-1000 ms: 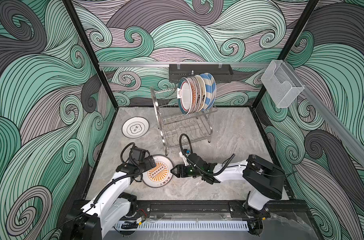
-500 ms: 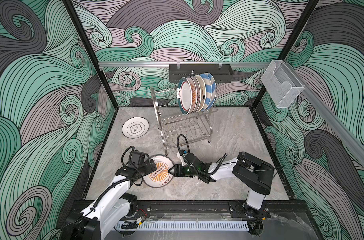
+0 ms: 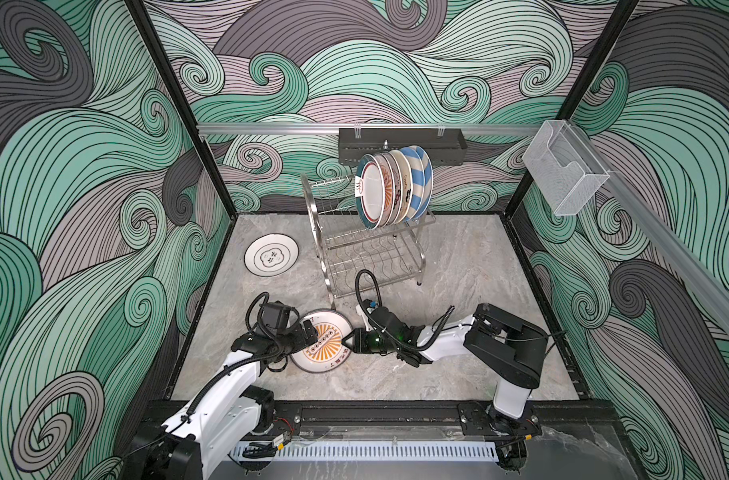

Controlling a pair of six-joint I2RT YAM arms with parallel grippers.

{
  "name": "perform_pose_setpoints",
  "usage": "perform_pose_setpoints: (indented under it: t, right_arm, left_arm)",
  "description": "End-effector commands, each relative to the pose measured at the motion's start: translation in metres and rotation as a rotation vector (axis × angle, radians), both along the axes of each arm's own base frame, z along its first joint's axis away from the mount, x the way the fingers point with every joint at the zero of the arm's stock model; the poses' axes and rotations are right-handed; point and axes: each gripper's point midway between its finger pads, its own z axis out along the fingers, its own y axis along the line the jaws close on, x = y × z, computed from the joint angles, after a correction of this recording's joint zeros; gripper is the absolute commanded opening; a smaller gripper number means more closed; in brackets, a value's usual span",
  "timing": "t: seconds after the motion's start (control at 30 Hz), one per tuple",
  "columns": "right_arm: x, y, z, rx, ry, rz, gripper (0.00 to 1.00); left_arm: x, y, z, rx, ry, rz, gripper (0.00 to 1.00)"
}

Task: Load the plates into the dish rack
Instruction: 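Pinch the sunburst plate rim with the right gripper and tilt it up, then carry the upright sunburst plate to the rack with the right gripper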

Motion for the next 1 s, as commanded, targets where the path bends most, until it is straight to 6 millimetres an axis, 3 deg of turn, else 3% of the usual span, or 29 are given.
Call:
perform_pose_setpoints:
  t: [0.0,0.23,0.5,0.7,0.97]
  right_arm:
    - [0.0,0.003,0.013,0.03,-0.033,0.002,0.25]
    - [0.001,-0.001,0.021,0.039,-0.05,-0.011,0.14]
    - [-0.001,-0.022,0.037,0.02,-0.093,-0.039,0.04]
    - [-0.005,-0.055,0.048,-0.012,-0.124,-0.098,0.0]
    - [-0.007,-0.112,0.081,-0.128,-0.231,-0.175,0.0]
  left_arm:
    - [-0.002,-0.005,0.005,-0.04,-0.004,-0.01,0.99]
    - [-0.009,-0.003,0.005,-0.036,0.004,-0.006,0.99]
    - [0.0,-0.005,0.026,-0.054,-0.055,-0.003,0.99]
    - [0.013,-0.011,0.046,-0.072,-0.11,-0.021,0.99]
    - [0.03,-0.014,0.097,-0.013,-0.184,-0.119,0.99]
